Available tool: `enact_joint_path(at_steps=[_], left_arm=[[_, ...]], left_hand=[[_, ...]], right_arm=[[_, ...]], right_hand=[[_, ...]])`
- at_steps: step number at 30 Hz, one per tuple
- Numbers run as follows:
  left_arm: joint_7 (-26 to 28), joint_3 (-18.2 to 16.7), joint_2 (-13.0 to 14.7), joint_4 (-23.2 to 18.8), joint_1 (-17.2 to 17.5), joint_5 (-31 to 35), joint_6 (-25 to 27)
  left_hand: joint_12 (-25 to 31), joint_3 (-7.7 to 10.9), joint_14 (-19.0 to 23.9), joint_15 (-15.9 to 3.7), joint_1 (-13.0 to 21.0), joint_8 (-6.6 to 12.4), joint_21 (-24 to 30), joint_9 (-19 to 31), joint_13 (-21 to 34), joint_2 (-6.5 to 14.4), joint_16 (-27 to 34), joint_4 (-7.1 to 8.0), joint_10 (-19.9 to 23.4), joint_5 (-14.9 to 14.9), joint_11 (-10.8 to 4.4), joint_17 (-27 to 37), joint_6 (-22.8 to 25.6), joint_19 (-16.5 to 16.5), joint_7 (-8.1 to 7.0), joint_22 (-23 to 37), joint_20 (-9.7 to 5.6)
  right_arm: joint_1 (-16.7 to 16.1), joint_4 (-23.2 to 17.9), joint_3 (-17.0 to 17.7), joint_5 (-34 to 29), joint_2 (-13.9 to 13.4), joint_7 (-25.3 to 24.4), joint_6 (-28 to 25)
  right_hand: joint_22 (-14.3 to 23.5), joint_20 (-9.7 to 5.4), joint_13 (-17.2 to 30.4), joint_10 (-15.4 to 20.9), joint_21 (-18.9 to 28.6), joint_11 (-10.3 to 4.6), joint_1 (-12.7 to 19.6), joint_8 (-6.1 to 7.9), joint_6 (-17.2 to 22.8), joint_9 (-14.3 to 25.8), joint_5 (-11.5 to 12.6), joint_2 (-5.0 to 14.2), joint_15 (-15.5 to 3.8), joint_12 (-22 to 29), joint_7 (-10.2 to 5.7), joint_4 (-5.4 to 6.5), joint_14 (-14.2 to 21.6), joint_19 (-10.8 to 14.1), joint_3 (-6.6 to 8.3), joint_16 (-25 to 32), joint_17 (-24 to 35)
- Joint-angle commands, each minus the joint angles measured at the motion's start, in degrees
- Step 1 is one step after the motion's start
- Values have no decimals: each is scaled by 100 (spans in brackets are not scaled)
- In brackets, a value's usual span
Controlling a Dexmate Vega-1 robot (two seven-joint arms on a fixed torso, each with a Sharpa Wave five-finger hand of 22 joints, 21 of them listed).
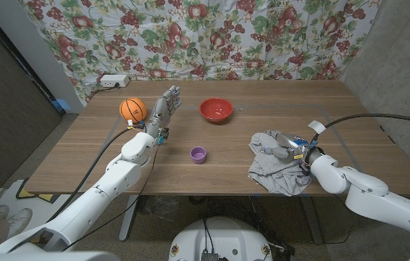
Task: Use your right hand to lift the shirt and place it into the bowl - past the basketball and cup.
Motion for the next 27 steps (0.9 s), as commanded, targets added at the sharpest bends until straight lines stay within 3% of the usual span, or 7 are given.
enact_joint_path(at_steps=[1, 4, 20, 23, 27], left_arm=[[-36, -20, 5, 18, 4, -31, -24], [-38, -27, 15, 15, 5, -34, -22], [-2, -31, 23, -35, 36, -22, -19], [-11, -17, 7, -21, 14, -12, -25], [-5, -10, 0, -17, 8, -10, -12]], left_hand=[[-7, 37, -31, -44, 37, -3, 3, 27, 19, 26, 9, 16, 7, -9, -8, 27, 23, 28, -5, 21, 1], [-10, 37, -31, -48, 37, -5, 3, 27, 19, 27, 9, 17, 0, -10, 4, 27, 20, 29, -7, 21, -3], [-10, 39, -26, -40, 37, -6, 3, 27, 19, 30, 11, 19, 0, -11, 6, 27, 25, 30, -10, 21, -6], [-9, 39, -27, -39, 37, -7, 4, 27, 19, 31, 11, 19, 2, -11, 9, 27, 24, 32, -6, 21, -8], [-12, 39, -27, -45, 37, -7, 3, 27, 19, 32, 11, 20, -5, -11, 6, 27, 25, 31, -2, 21, -6]], right_arm=[[-32, -36, 20, -20, 39, -85, -43], [-42, -27, 32, 0, 59, -126, -18], [-39, 25, 50, 2, 64, -180, 92], [-52, 44, 59, 17, 71, -206, 115], [-74, 61, 76, 13, 85, -272, 133]], right_hand=[[26, -646, 211, 267, 115, -43, 167, 87, 163, 78, -12, -22, -756, 293, 2, 10, 164, 1768, 41, 121, 167], [31, -677, 405, 506, 195, -170, 256, 151, 333, 134, -26, -41, -801, 574, 0, 35, 268, 1789, 34, 222, 312], [38, -784, 874, 701, 414, -255, 452, 404, 882, 333, -52, -74, -930, 1111, -32, 63, 562, 1884, -6, 512, 687], [46, -856, 1062, 792, 520, -358, 538, 450, 921, 425, -63, -86, -1003, 1328, -48, 64, 877, 1961, -24, 724, 850], [57, -953, 1246, 833, 622, -377, 656, 500, 987, 510, -70, -83, -1026, 1520, -60, 48, 1064, 2040, -24, 891, 1013]])
